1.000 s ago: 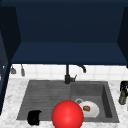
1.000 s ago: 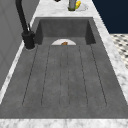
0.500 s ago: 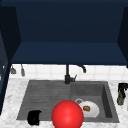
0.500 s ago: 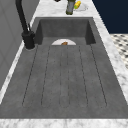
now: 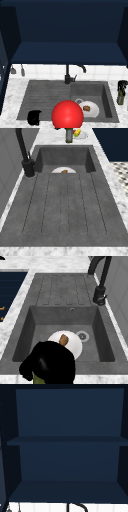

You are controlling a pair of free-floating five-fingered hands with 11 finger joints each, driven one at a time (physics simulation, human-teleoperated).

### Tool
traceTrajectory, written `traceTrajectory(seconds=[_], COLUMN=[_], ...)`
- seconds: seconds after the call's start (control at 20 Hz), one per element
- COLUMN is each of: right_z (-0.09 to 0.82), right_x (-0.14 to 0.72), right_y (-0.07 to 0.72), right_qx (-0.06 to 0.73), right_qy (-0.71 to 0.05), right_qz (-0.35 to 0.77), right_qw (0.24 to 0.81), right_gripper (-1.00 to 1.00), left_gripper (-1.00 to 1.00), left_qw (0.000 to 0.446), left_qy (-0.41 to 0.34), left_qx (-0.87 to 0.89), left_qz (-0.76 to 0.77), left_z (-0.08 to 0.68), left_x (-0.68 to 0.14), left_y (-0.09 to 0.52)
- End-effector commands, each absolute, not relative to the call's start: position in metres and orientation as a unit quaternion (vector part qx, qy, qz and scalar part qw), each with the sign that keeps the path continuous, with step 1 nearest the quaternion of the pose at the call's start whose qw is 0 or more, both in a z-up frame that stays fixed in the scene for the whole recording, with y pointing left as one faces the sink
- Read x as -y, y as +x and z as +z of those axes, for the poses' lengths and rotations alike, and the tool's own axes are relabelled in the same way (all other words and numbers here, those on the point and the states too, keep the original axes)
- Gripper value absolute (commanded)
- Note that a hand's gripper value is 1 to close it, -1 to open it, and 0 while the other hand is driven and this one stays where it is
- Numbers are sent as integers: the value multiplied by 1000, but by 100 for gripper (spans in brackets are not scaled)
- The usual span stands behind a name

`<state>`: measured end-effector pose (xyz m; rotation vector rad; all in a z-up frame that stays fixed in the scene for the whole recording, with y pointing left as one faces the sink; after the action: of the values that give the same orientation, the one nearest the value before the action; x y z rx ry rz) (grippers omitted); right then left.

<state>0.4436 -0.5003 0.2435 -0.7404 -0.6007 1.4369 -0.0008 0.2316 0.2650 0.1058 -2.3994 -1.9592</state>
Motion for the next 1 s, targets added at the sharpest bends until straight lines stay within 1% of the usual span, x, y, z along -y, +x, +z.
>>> traceTrajectory(seconds=[0.0,0.2,0.25,0.35,0.4,0.45,0.85,0.95], right_z=[218,231,236,242,242,244,281,290], right_x=[514,531,535,536,533,533,534,534], right_y=[444,445,443,444,445,447,453,454], right_qx=[270,299,312,310,296,295,273,265], right_qy=[-332,-296,-291,-291,-285,-283,-291,-285], right_qz=[636,633,627,625,624,617,642,645], right_qw=[642,650,652,654,665,672,654,657], right_gripper=[100,100,100,100,-100,-100,-100,-100], left_gripper=[0,0,0,0,0,0,0,0], left_qw=[21,21,21,21,21,21,21,21], left_qy=[34,34,34,34,34,34,34,34], left_qx=[774,774,774,774,774,774,774,774], left_qz=[-632,-632,-632,-632,-632,-632,-632,-632], left_z=[265,265,265,265,265,265,265,265], left_x=[-232,-232,-232,-232,-232,-232,-232,-232], left_y=[-1,-1,-1,-1,-1,-1,-1,-1])
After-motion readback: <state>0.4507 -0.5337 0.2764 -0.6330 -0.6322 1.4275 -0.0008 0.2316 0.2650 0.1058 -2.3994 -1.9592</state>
